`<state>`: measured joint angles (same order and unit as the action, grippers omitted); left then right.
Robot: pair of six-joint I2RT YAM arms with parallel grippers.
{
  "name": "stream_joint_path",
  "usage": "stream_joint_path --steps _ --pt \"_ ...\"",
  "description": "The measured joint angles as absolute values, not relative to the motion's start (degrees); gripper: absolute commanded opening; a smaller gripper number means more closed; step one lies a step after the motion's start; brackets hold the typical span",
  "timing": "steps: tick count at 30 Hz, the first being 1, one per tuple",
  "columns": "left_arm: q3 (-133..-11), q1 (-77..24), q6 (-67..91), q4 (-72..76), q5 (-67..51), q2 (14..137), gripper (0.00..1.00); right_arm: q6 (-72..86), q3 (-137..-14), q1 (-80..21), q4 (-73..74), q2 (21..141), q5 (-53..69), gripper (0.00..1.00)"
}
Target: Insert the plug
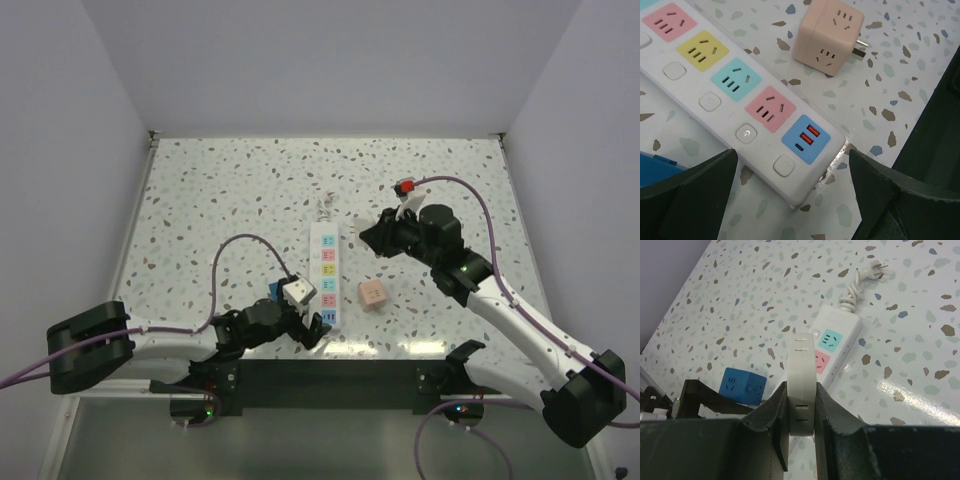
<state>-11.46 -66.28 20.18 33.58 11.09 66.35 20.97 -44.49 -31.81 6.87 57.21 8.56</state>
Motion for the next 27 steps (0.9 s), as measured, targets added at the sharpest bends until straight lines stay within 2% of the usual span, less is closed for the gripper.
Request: stream_joint_path --steps 13,27 --pt "-11.4 -70.2 20.4 28.2 18.2 66.1 0.99 20.9 -43.9 -31.8 6.8 57.2 8.7 0.0" --pt "-12.8 -71.8 19.9 29.9 17.0 74.0 0.99 20.8 -43.9 -31.8 6.8 57.2 8.7 0.0"
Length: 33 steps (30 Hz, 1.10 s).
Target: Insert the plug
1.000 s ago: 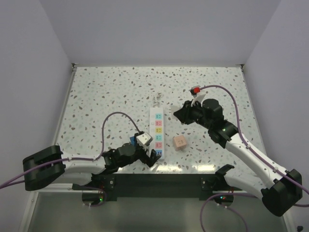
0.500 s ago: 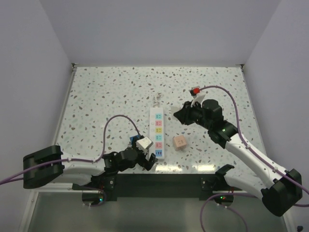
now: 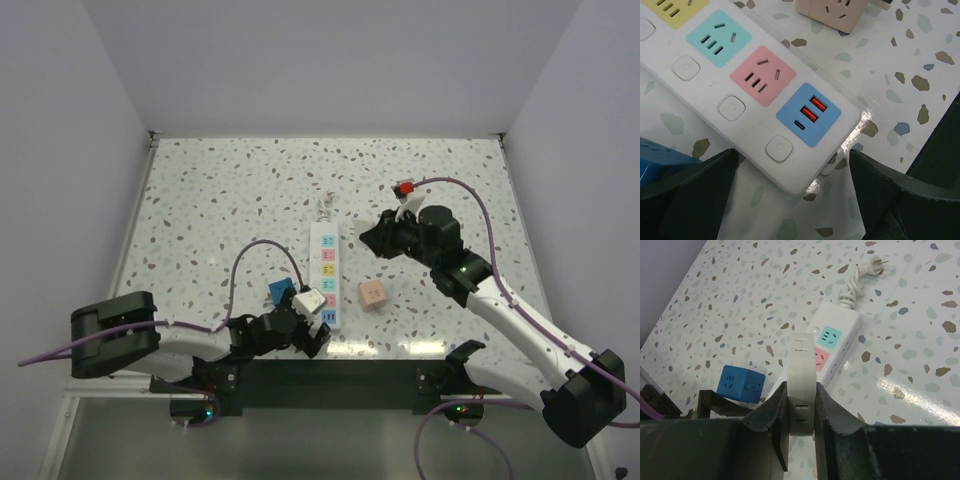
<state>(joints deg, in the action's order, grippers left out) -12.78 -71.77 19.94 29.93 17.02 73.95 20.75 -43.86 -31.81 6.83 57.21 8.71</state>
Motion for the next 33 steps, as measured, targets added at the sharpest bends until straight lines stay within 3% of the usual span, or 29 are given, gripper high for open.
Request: stream_joint_path --steps 14,19,21,27,33 --pt "-23.4 -71.8 23.5 31.5 22.6 87.3 0.85 20.7 -43.8 -31.8 6.8 57.2 8.7 0.0" --pt "-28.1 -71.6 24.4 31.2 24.1 91.7 0.87 20.6 -43.7 -31.8 6.9 57.2 8.7 0.0" --pt "-28.8 -71.5 24.3 31.3 24.0 92.1 0.95 20.5 -43.7 -31.8 6.9 57.2 8.6 0.0" --pt "-28.2 -70.6 21.4 32.5 22.5 89.7 1.0 20.5 -43.8 -32.2 7.2 58.5 8.5 0.0" --pt "-21.9 -64.0 18.1 36.1 13.2 75.4 1.0 20.3 -46.7 -35.4 11.7 62.7 6.6 0.0"
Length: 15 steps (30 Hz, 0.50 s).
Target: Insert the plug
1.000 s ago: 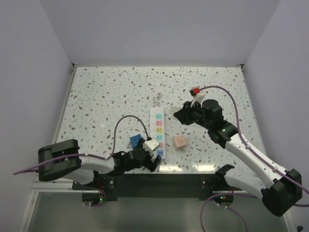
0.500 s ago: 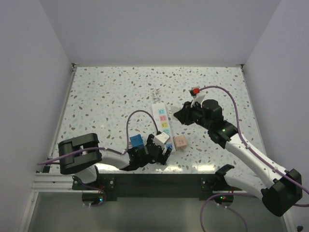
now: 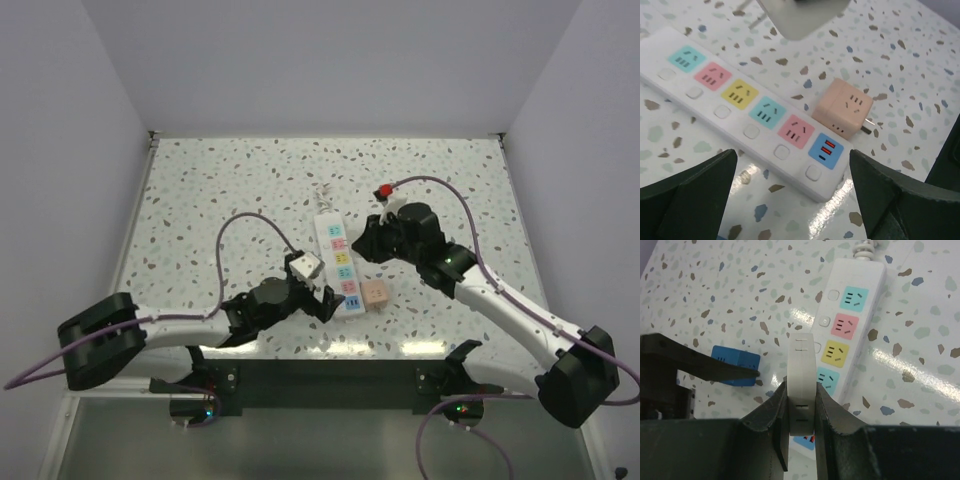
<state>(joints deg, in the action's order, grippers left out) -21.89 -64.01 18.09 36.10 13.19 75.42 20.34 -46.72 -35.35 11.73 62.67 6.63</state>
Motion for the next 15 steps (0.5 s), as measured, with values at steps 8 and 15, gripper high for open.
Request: stream_joint_path --steps 8,15 --pt "-19.6 -50.5 14.0 34.5 10.6 55.1 1.0 20.6 -52.6 -38.8 17.7 71.2 2.2 0.0" --pt "-18.5 -37.4 13.8 32.7 6.7 53.3 1.0 20.7 -59.1 -41.7 24.0 81.0 -0.3 0.0"
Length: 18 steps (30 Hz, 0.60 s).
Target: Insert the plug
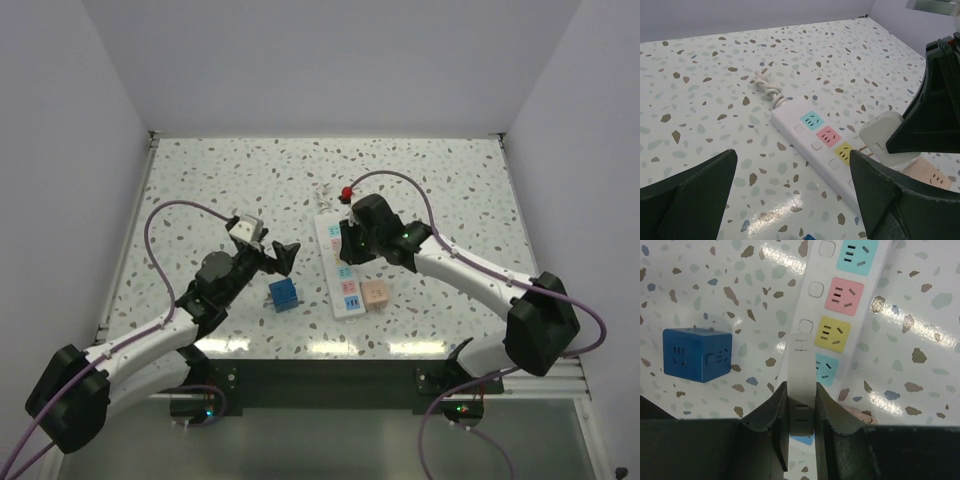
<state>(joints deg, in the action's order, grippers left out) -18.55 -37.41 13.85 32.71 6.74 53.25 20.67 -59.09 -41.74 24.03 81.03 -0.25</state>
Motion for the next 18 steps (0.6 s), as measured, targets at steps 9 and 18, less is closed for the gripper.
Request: stream_joint_path --steps 9,18 --pt "-16.2 -30.2 14.0 30.7 1.4 53.1 1.0 20.9 -70.4 -41.7 31.4 92.8 -1.3 0.0" --pt "-15.2 -27.5 14.3 30.7 -2.5 54.3 1.0 21.0 -76.6 -41.7 39.1 99.3 -3.7 0.0"
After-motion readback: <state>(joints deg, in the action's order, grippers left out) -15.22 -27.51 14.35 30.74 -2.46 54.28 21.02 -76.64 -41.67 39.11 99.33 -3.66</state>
